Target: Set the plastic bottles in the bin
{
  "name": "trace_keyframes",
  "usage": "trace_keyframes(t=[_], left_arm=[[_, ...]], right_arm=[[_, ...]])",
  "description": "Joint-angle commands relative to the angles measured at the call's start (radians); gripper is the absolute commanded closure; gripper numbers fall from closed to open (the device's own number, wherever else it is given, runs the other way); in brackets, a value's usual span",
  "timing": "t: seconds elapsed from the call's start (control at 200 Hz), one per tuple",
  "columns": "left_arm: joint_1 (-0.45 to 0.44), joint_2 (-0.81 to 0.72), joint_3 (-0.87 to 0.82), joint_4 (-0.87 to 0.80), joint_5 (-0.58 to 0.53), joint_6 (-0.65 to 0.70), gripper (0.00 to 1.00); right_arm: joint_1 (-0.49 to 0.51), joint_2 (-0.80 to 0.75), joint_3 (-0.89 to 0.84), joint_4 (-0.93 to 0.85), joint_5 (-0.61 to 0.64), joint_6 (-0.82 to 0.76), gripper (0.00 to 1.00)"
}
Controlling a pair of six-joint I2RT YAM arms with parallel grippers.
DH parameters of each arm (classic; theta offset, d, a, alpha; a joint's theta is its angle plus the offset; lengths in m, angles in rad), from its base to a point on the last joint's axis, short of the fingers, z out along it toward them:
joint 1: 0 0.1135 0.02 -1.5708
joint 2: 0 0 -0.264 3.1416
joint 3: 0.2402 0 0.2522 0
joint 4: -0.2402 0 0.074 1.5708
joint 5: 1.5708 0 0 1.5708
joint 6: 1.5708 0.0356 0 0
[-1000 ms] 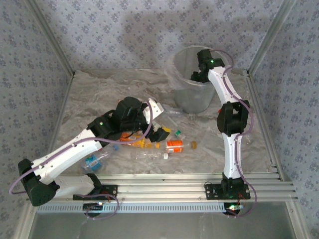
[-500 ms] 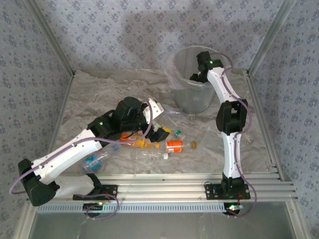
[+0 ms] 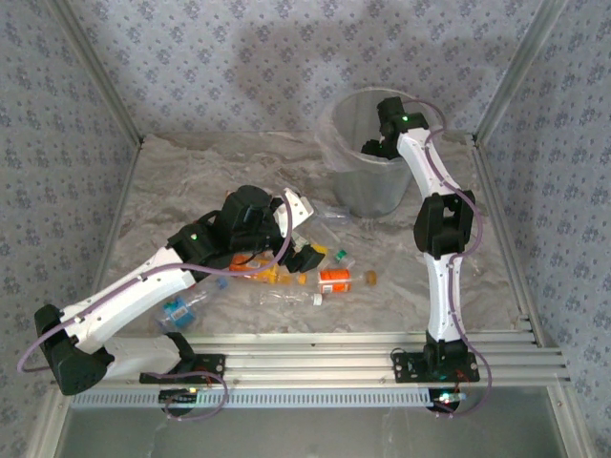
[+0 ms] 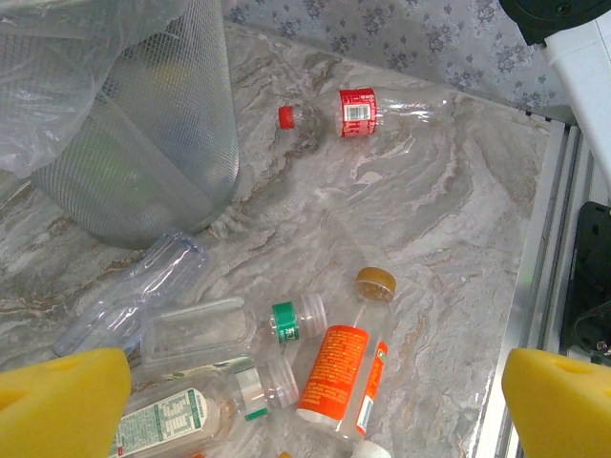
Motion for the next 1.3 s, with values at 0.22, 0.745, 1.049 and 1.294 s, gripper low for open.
trace_keyframes(t=[0.22, 0.745, 1.049, 1.294], left_arm=[[-0.004, -0.009, 0.021, 0.005, -0.037, -0.002, 0.0], [-0.005, -0.002, 0.016, 0.011, -0.065, -0.002, 0.0], [0.036, 0.008, 0.03, -0.005, -0.061, 0.001, 0.0], [0.072, 0.014, 0.033, -0.005, -0.028, 0.002, 0.0]], right_arm=[[0.005, -0.127, 0.034, 0.003, 0.003, -0.012, 0.23], [0.071, -0.432, -0.081, 0.114, 0.081, -0.086, 0.23], [0.174, -0.702, -0.32, 0.183, 0.126, -0.125, 0.19], [0.275, -0.984, -0.659, 0.245, 0.089, -0.115, 0.16]])
